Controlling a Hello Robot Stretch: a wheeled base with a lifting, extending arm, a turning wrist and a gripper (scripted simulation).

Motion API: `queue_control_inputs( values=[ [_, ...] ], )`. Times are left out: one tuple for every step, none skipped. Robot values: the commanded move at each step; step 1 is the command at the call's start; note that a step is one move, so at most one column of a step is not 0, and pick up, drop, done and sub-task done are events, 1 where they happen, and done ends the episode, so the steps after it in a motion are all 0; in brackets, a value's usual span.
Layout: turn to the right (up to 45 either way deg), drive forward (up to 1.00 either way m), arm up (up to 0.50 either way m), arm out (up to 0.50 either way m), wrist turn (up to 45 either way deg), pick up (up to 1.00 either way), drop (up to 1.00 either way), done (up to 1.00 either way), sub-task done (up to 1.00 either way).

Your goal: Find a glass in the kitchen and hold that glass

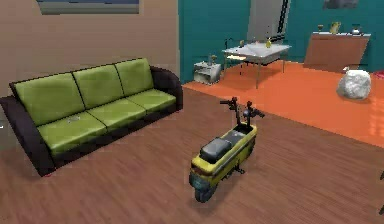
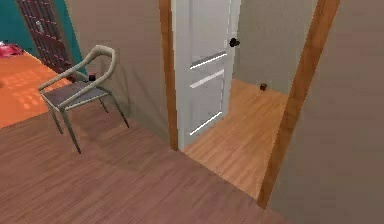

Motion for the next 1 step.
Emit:
queue_control_inputs(
  values=[
    [0.0, 0.25, 0.0, 0.0, 0.0, 0.0, 0.0, 0.0, 0.0]
  ],
)
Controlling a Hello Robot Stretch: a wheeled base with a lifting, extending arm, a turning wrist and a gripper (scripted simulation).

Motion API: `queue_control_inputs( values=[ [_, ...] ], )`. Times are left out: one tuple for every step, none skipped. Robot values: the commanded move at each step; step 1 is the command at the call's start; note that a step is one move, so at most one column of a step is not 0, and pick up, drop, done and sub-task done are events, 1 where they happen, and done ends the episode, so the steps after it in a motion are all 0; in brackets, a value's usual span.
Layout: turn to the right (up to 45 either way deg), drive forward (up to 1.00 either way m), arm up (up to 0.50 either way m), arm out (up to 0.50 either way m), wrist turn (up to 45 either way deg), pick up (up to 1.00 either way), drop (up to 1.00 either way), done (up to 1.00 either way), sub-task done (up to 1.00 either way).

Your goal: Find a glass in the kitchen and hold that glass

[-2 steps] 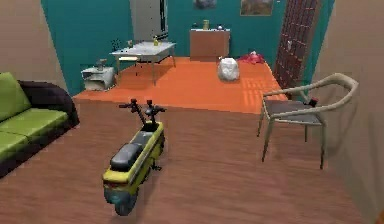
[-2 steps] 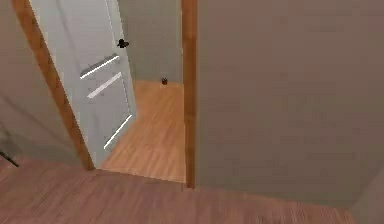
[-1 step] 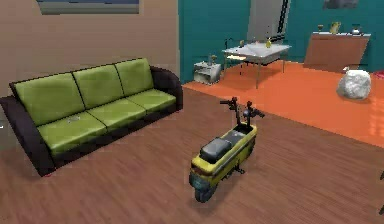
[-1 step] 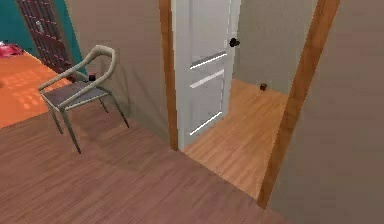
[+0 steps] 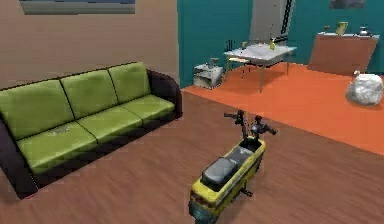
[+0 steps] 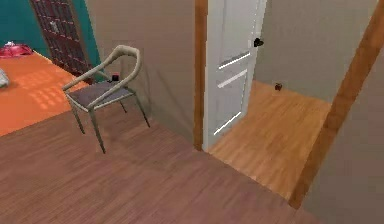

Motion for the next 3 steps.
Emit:
queue_control_inputs(
  values=[
    [-21.0, 0.0, 0.0, 0.0, 0.0, 0.0, 0.0, 0.0, 0.0],
    [0.0, 0.95, 0.0, 0.0, 0.0, 0.0, 0.0, 0.0, 0.0],
    [-3.0, 0.0, 0.0, 0.0, 0.0, 0.0, 0.0, 0.0, 0.0]
  ],
)
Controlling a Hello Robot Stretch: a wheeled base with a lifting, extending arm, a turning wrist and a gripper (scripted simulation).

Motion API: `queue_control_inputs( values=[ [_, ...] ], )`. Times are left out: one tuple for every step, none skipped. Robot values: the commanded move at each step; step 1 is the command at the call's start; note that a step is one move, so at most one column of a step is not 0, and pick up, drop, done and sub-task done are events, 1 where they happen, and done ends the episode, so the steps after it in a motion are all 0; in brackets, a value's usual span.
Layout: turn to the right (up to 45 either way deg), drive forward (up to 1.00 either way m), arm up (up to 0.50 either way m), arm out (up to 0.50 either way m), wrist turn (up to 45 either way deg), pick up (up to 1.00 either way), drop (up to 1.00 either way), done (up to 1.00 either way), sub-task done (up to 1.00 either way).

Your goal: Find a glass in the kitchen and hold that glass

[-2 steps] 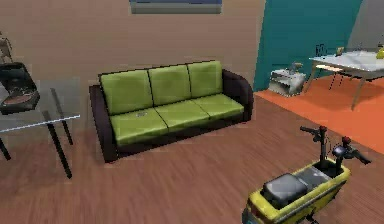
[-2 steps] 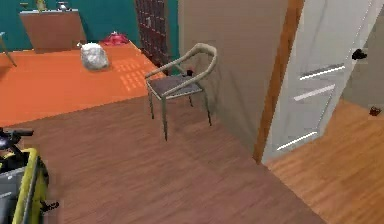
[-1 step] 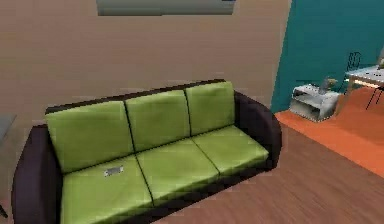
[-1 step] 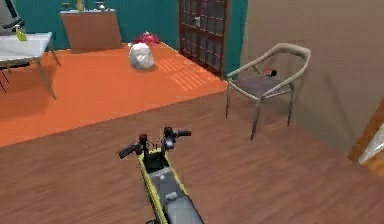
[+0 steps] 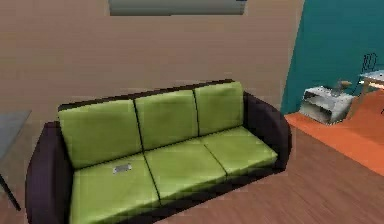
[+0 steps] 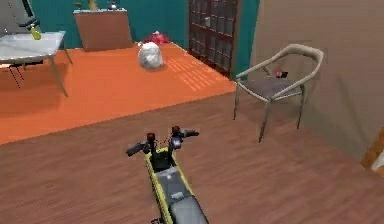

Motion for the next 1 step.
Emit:
queue_control_inputs(
  values=[
    [-45.0, 0.0, 0.0, 0.0, 0.0, 0.0, 0.0, 0.0, 0.0]
  ],
)
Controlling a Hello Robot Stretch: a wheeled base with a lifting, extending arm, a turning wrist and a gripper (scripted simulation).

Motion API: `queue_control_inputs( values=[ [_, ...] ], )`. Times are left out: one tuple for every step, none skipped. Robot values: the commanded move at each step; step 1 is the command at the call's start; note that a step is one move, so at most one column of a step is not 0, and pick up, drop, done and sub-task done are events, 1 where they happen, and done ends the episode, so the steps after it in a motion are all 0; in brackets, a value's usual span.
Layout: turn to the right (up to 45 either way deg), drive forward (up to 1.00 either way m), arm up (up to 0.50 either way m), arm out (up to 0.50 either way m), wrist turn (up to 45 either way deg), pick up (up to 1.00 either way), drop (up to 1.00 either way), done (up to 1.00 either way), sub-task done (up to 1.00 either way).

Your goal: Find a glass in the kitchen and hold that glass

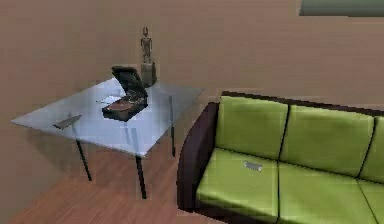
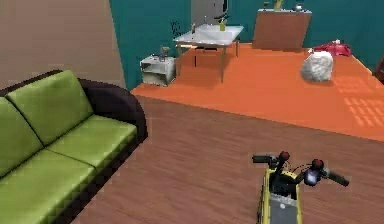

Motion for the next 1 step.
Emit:
queue_control_inputs(
  values=[
    [-36.0, 0.0, 0.0, 0.0, 0.0, 0.0, 0.0, 0.0, 0.0]
  ],
)
